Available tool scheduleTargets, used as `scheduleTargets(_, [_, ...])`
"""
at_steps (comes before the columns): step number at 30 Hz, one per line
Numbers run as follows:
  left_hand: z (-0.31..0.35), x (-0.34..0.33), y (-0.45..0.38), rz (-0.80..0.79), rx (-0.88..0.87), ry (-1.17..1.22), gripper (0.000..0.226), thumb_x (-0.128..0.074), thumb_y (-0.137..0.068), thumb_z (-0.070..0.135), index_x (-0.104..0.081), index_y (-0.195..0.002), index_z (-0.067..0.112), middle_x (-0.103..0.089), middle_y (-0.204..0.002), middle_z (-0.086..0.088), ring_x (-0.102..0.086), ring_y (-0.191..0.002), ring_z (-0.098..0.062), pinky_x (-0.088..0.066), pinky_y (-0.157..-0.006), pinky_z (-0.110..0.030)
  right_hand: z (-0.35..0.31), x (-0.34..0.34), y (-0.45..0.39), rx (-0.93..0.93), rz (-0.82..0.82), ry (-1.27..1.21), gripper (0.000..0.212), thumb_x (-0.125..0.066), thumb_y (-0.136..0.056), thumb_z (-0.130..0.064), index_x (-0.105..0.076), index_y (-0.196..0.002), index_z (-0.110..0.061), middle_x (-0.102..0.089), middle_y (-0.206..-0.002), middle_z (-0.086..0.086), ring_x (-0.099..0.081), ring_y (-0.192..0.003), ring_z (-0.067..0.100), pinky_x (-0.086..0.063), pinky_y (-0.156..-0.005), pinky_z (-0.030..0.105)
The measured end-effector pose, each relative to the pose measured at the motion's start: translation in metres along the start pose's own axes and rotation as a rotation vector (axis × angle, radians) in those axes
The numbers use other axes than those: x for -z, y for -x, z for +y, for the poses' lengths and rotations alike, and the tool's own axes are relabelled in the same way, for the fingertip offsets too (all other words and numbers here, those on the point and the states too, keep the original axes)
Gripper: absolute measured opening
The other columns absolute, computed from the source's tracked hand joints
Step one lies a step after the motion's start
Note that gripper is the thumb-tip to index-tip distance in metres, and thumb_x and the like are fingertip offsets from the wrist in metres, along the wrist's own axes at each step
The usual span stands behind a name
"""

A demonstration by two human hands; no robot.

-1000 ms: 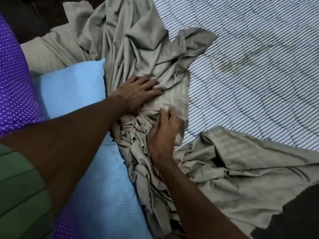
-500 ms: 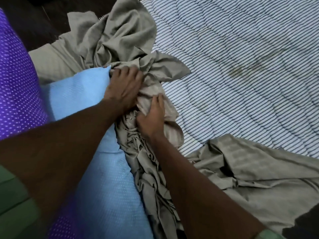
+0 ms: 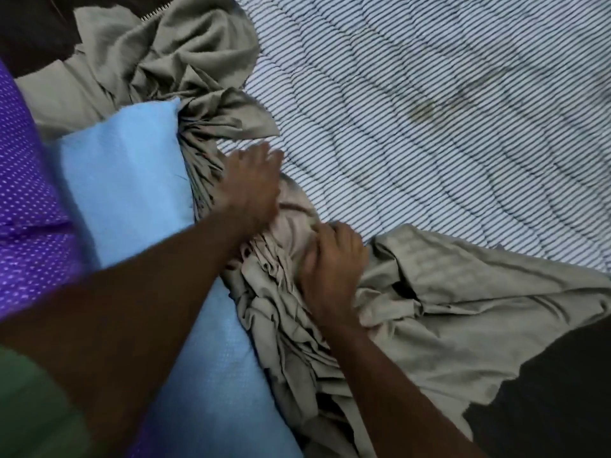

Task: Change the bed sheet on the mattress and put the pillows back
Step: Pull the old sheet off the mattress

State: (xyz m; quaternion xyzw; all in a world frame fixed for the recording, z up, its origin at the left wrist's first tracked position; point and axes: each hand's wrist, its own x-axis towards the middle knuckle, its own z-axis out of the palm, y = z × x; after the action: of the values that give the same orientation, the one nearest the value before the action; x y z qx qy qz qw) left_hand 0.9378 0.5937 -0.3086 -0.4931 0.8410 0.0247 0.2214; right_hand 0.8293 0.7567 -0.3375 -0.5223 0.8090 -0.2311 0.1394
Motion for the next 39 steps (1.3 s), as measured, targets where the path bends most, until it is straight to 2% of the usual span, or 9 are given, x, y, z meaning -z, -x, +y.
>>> scheduleTargets(6, [0.115, -0.024, 0.093, 0.035, -0.598, 0.336, 0.039, -0.057, -0.088, 0.036, -0.057, -0.123, 0.018, -0.057, -0.117, -0.006, -0.057, -0.102, -0.027, -0.043, -0.085, -0.041, 0.079, 0.045, 0.111, -0.087, -0.157, 0.319, 0.053, -0.066, -0.087, -0.044, -0.061, -0.130, -0.014, -0.057, -0.135, 0.009, -0.053, -0.125, 0.033, -0.033, -0.109, 0.052])
scheduleTargets(9, [0.137, -0.045, 0.125, 0.013, -0.662, 0.286, 0.045, -0.059, -0.083, 0.040, -0.058, -0.123, 0.020, -0.059, -0.121, -0.004, -0.055, -0.109, -0.027, -0.041, -0.095, -0.043, 0.085, 0.048, 0.133, -0.076, -0.283, 0.397, 0.041, -0.061, -0.085, -0.031, -0.065, -0.122, -0.015, -0.065, -0.114, 0.009, -0.060, -0.107, 0.033, -0.037, -0.111, 0.054])
scheduleTargets(12, [0.136, -0.044, 0.136, -0.099, -0.637, 0.245, 0.038, -0.055, -0.085, 0.040, -0.066, -0.117, 0.022, -0.066, -0.115, -0.003, -0.057, -0.111, -0.027, -0.041, -0.097, -0.042, 0.056, 0.044, 0.137, -0.329, -0.407, 0.342, 0.026, -0.053, -0.086, -0.024, -0.067, -0.107, -0.019, -0.071, -0.091, 0.005, -0.069, -0.085, 0.029, -0.051, -0.080, 0.041])
scheduleTargets(17, [0.113, -0.035, 0.148, -0.529, -0.531, 0.062, 0.040, -0.053, -0.095, 0.045, -0.071, -0.118, 0.016, -0.069, -0.123, -0.010, -0.065, -0.115, -0.032, -0.050, -0.094, -0.039, 0.003, 0.048, 0.154, -0.641, -0.937, -0.231, 0.038, -0.047, -0.105, -0.032, -0.057, -0.138, -0.017, -0.065, -0.131, 0.009, -0.061, -0.123, 0.031, -0.046, -0.092, 0.029])
scheduleTargets(22, [0.100, -0.044, 0.157, -0.501, -0.493, 0.216, 0.042, -0.046, -0.089, 0.051, -0.071, -0.115, 0.029, -0.071, -0.119, -0.004, -0.065, -0.112, -0.029, -0.047, -0.095, -0.038, 0.022, 0.062, 0.162, -0.238, -0.323, 0.201, 0.037, -0.063, -0.084, -0.030, -0.064, -0.119, -0.018, -0.062, -0.120, 0.012, -0.059, -0.112, 0.037, -0.045, -0.099, 0.049])
scheduleTargets(25, [0.093, -0.055, 0.158, -0.356, -0.492, 0.295, 0.029, -0.053, -0.090, 0.043, -0.072, -0.106, 0.028, -0.073, -0.108, 0.000, -0.067, -0.102, -0.027, -0.049, -0.086, -0.035, 0.047, 0.057, 0.172, -0.222, -0.367, 0.426, 0.058, -0.059, -0.084, -0.049, -0.060, -0.131, -0.014, -0.058, -0.126, 0.013, -0.054, -0.116, 0.037, -0.039, -0.106, 0.053])
scheduleTargets(30, [0.076, -0.058, 0.144, 0.057, -0.495, 0.012, 0.034, -0.050, -0.090, 0.038, -0.073, -0.106, 0.017, -0.067, -0.116, -0.009, -0.057, -0.113, -0.028, -0.039, -0.102, -0.044, 0.014, 0.044, 0.186, -0.392, -0.515, 0.313, 0.051, -0.040, -0.101, -0.047, -0.072, -0.082, -0.011, -0.072, -0.075, 0.013, -0.073, -0.071, 0.033, -0.056, -0.061, 0.039])
scheduleTargets(36, [0.014, -0.036, 0.097, 0.096, -0.323, -0.076, 0.060, -0.031, -0.093, 0.054, -0.054, -0.137, 0.020, -0.051, -0.145, -0.012, -0.043, -0.135, -0.030, -0.031, -0.113, -0.048, -0.003, 0.029, 0.153, -0.177, -0.180, -0.143, 0.020, -0.048, -0.103, -0.026, -0.062, -0.115, -0.019, -0.064, -0.111, 0.002, -0.060, -0.104, 0.020, -0.050, -0.090, 0.038])
scheduleTargets(39, [-0.018, -0.038, 0.082, -0.008, -0.179, -0.096, 0.074, -0.015, -0.089, 0.064, -0.059, -0.138, 0.030, -0.053, -0.151, -0.007, -0.044, -0.140, -0.029, -0.017, -0.121, -0.052, -0.025, 0.005, 0.122, -0.128, -0.429, -0.400, 0.052, -0.038, -0.106, -0.042, -0.040, -0.154, -0.022, -0.046, -0.152, 0.002, -0.042, -0.136, 0.013, -0.033, -0.115, 0.031])
